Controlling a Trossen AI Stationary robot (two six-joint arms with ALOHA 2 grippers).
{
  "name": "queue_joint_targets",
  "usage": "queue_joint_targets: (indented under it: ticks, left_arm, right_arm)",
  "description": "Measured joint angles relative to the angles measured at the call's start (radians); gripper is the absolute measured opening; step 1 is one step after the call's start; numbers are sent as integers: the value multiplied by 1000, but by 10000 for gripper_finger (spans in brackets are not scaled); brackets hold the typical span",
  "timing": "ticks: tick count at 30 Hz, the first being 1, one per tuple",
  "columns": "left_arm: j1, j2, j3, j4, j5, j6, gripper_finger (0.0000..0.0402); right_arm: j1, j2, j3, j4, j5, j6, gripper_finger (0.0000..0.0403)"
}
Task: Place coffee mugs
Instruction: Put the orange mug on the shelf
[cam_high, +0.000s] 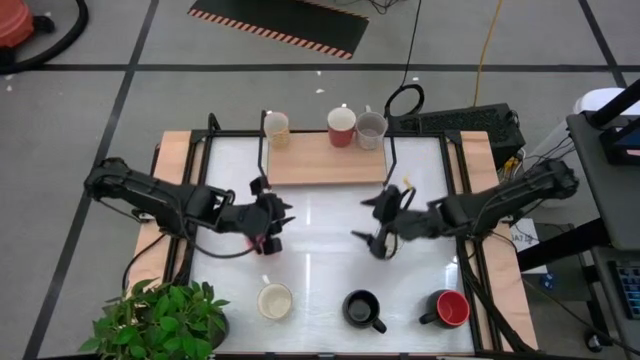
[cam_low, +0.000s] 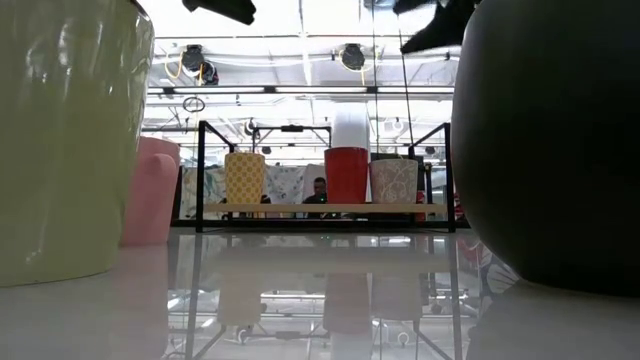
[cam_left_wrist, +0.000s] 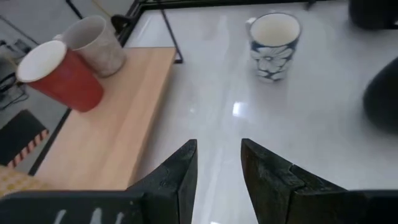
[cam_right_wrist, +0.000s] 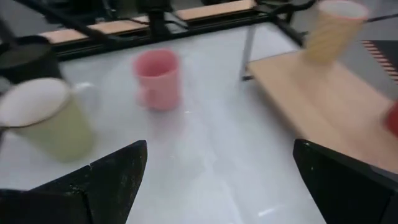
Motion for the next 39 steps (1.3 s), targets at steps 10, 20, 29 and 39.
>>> queue_joint_targets:
  ticks: [10,20,29,39]
  left_arm:
    - [-90,-6,0,7,0,-92,129]
    - [-170,-6,0,30,-5,-249,129]
    - [-269,-2,0,32,-112,-344,129]
    - [-316,72,0,57,-152,-440,129]
  right_arm:
    - [230,248,358,-453,-6,283,393]
    - [384,355,514,-776,-248,478,393]
    - [519,399,513,-896,-446,735,393]
    - [631,409,513,-955,-564,1001,393]
